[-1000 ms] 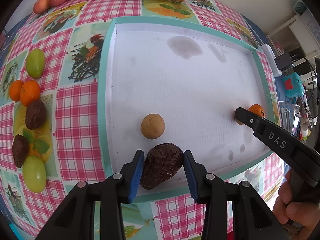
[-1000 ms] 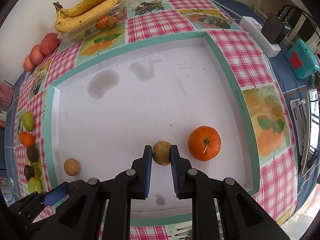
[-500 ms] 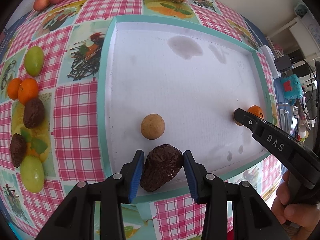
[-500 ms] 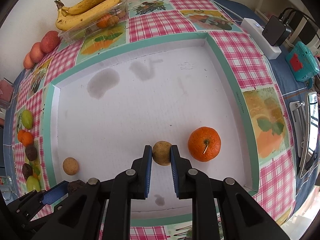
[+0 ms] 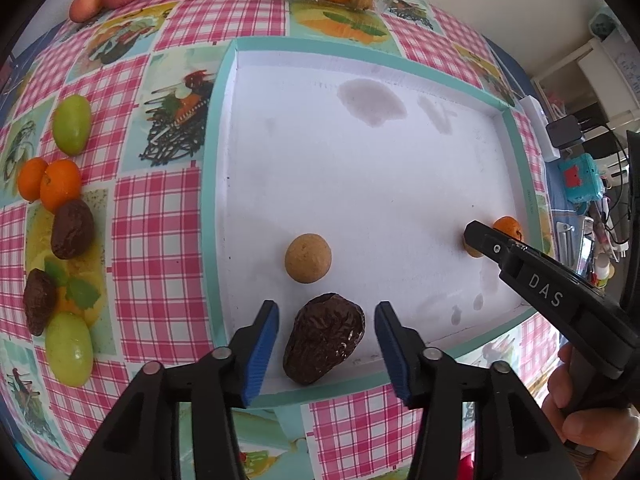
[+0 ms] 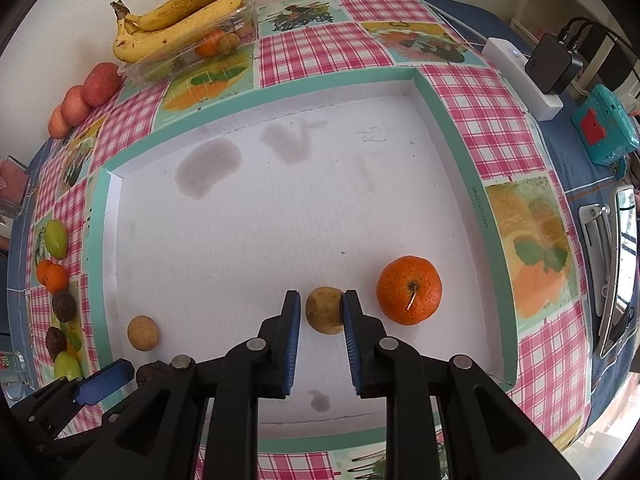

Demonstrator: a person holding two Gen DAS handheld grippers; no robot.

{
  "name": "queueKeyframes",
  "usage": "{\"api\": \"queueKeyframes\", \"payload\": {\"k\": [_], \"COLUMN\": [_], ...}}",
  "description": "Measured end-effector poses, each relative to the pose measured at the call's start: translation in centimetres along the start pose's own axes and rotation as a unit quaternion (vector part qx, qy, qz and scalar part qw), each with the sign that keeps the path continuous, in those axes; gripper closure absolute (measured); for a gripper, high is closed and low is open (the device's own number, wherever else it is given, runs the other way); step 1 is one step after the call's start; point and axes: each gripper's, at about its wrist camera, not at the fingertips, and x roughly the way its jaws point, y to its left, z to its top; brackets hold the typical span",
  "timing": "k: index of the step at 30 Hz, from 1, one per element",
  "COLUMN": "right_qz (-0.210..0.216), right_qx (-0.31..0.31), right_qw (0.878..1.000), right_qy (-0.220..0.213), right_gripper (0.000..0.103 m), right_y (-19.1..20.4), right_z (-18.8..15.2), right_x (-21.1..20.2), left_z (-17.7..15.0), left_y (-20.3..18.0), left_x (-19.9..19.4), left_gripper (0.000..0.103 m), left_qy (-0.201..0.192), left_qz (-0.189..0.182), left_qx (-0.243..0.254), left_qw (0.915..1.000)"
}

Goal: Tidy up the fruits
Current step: 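Lower the brown fruit into the tray and open the right gripper, then move both open grippers back toward the fruit pile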

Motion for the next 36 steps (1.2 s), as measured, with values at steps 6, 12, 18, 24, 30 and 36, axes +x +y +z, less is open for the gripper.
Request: {"api": "queueKeyframes", "payload": {"k": [6, 12, 18, 24, 30, 36], "right_qz": [0.004, 0.007, 0.006, -0.002, -0.006, -0.009], "right_qx": [-0.006, -0.004, -0.005, -0.009, -0.019, -0.025], "right_qw": [1.0, 0.999, 0.999, 0.999, 0.999, 0.998], "right_qy": [-0.021, -0.042, -0.043, -0.044, -0.049, -0.059], "right_gripper": [0.07, 0.07, 0.07, 0.051, 0.028, 0.02], "right_y": [0.2, 0.4, 0.3, 0.5, 0.7, 0.7], "right_z": [0.3, 0.4, 0.5, 0.4, 0.5, 0.6], "right_x": [-1.6, -3.3, -3.4, -3.3, -3.2, -3.5], "left_z": [0.2, 0.3, 0.5, 0.7, 0.6, 0.8], "left_y": [0.5, 1.3, 3.7, 5.8, 6.8, 7.2], "left_x": [-1.6, -3.6, -4.5, -5.2, -5.4, -5.9], "left_gripper": [0.045, 0.042, 0.042, 0.025, 0.008, 0.0], "left_qy": [-0.016, -0.046, -0.063, -0.082, -0.094, -0.123], "left_qz": [-0.003, 0.002, 0.02, 0.05, 0.089, 0.124], "left_qx": [0.003, -0.003, -0.033, -0.06, -0.082, -0.083], "left_qw": [0.9999, 0.9989, 0.9973, 0.9936, 0.9881, 0.9812]}}
